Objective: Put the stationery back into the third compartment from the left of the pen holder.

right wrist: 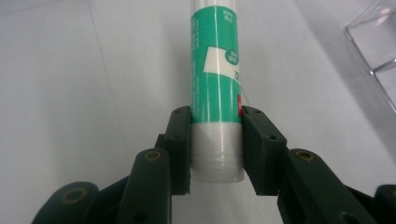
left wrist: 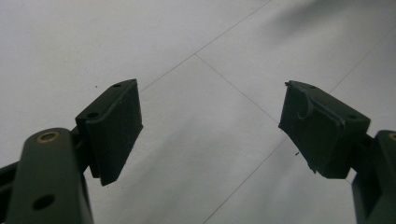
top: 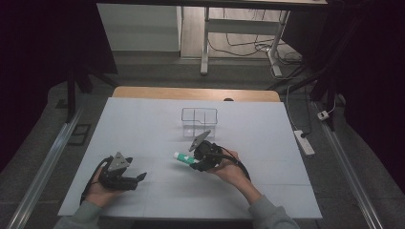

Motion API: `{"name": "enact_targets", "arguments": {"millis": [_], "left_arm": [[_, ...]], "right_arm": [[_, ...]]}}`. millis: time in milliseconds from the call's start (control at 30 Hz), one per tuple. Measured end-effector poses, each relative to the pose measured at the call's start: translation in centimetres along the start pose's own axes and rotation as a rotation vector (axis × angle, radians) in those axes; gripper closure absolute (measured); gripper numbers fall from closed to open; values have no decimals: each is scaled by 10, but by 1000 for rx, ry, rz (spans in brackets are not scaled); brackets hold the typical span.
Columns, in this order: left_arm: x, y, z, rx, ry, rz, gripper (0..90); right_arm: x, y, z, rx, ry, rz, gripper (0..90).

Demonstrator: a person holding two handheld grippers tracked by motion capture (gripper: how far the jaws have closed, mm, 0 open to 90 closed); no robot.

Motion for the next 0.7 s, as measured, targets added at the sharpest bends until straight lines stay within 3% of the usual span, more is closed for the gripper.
{"name": "enact_targets", "arguments": {"millis": [267,700], "left_arm": [[-1,1,-1,10,8,-5,208],[-2,6,-3,43,14,-4,223]], "right_arm": [[-18,-2,3,41,76,-51,645],[-23,-2,15,53,93,-77,645]]}}
Point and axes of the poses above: each handheld gripper's, and its own axes: x roughly forward along the jaws, z roughly out of its underside, y roughly to its right, the point moved 6 cm from there along x, roughly forward along the jaws, and after that the axes turned 7 degrees about -y, right-handed, at the moved point
